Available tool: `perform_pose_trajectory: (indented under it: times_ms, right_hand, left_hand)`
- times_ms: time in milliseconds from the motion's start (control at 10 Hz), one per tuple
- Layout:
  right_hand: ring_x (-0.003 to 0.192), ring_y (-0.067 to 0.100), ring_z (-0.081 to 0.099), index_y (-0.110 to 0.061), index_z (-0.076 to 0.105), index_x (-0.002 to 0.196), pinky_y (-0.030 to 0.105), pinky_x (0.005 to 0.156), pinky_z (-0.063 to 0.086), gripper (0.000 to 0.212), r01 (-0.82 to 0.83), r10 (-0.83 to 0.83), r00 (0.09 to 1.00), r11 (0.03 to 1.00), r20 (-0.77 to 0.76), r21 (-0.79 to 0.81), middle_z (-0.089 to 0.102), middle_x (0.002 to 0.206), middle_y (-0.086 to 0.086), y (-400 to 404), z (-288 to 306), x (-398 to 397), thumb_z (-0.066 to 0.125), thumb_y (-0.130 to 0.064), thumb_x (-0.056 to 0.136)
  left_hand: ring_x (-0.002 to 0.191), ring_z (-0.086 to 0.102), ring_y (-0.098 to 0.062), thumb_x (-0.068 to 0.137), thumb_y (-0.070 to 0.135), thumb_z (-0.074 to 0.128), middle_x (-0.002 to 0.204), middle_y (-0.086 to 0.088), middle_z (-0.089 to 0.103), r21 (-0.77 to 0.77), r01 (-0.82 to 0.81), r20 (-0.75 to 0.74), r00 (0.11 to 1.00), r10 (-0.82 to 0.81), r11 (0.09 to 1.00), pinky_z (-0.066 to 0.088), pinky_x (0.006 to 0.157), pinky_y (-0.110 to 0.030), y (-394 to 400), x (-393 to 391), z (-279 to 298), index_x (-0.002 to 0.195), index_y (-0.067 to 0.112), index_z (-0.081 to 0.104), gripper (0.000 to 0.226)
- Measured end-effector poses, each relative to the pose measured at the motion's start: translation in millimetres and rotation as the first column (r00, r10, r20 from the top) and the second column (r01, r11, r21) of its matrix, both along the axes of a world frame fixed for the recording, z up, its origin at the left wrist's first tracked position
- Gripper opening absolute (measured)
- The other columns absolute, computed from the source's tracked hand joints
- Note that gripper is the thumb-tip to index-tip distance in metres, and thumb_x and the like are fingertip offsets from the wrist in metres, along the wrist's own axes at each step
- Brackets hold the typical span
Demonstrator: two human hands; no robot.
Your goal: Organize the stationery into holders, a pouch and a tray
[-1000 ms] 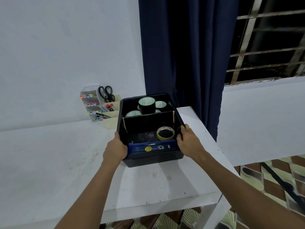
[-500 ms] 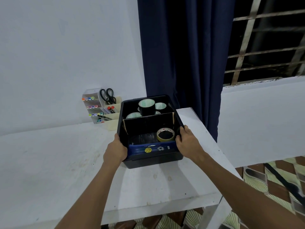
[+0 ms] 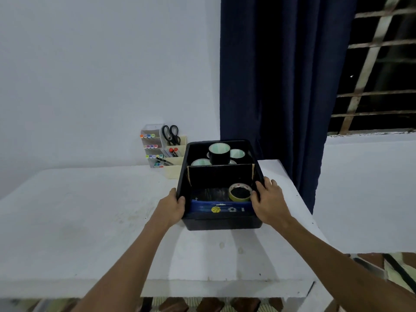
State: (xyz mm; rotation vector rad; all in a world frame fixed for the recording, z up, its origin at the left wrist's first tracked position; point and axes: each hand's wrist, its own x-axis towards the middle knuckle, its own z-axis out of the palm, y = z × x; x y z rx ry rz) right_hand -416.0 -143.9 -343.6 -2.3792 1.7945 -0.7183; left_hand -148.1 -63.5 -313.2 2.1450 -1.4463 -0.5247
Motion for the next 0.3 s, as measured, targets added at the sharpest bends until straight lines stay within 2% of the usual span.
perform_pose_trajectory:
  times_ms: [100,200,300]
  right_hand:
    - [0.116,0.035,0.048,-0.004,0.058,0.123,0.045,0.100,0.040,0.055,-0.064,0.061,0.994,0.997,-0.086,-0.033,0.055,0.126,0.017,-4,15,9,0.026,-0.038,0.093]
    - [0.136,0.034,0.033,-0.002,0.047,0.136,0.043,0.114,0.027,0.047,-0.123,0.118,0.991,0.988,-0.056,-0.094,0.042,0.145,0.019,-5,46,34,0.039,-0.030,0.099]
    - [0.137,0.034,0.032,0.001,0.045,0.136,0.042,0.115,0.026,0.052,-0.216,0.211,0.976,0.954,-0.046,-0.206,0.041,0.145,0.020,-8,87,70,0.036,-0.031,0.097]
  left_hand:
    - [0.117,0.054,-0.033,0.101,0.031,0.036,0.127,-0.018,0.058,-0.027,0.013,0.030,0.999,-0.012,1.000,0.041,0.094,-0.034,13,3,15,0.140,0.004,0.036,0.047]
    - [0.125,0.048,-0.031,0.101,0.033,0.036,0.137,-0.018,0.050,-0.095,0.051,0.078,0.996,-0.043,0.994,0.038,0.100,-0.035,14,16,34,0.147,0.009,0.029,0.053]
    - [0.125,0.047,-0.030,0.100,0.030,0.038,0.135,-0.014,0.049,-0.252,0.108,0.116,0.990,-0.081,0.962,0.038,0.096,-0.035,7,45,65,0.142,0.013,0.036,0.046]
